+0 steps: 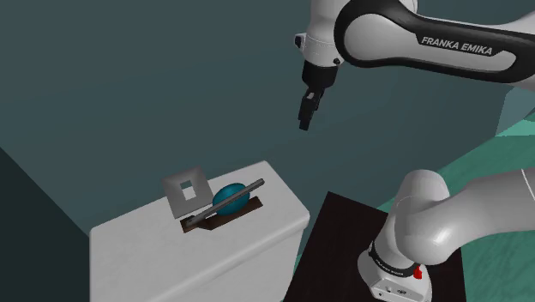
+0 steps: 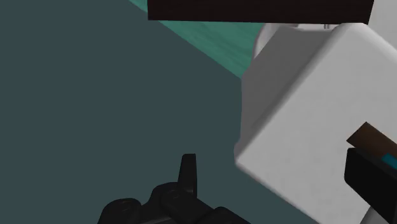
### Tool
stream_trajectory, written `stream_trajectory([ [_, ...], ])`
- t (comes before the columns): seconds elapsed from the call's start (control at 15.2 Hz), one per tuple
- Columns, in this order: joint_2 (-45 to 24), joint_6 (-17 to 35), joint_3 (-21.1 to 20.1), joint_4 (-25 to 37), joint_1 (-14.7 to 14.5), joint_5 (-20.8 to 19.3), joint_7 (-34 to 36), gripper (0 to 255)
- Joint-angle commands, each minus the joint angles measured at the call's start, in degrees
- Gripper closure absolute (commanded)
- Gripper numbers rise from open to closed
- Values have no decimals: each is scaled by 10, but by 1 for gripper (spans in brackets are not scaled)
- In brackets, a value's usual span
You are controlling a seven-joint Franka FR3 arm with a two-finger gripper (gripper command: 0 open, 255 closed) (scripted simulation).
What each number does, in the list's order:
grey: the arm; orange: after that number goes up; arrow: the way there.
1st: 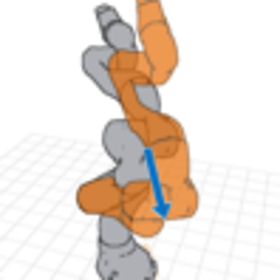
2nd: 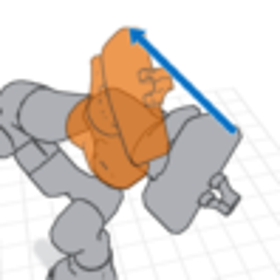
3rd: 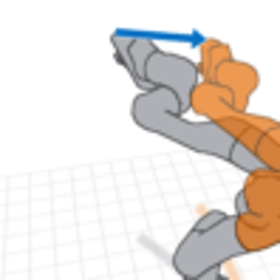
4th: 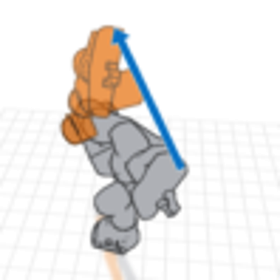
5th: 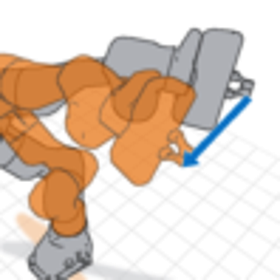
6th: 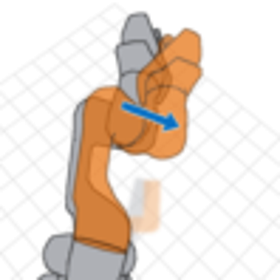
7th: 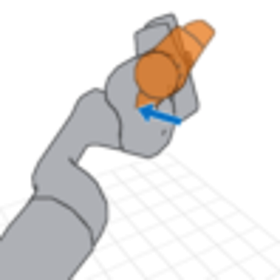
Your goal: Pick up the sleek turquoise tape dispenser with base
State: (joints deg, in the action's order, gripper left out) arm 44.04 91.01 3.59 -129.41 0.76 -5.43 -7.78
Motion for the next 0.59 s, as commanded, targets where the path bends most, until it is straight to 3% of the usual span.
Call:
stream_trajectory([
  [0.0, 0, 0, 0, 0, 0, 0, 0, 0],
  [0.53, -146, 28, -33, 71, -71, 14, -83, 0],
])
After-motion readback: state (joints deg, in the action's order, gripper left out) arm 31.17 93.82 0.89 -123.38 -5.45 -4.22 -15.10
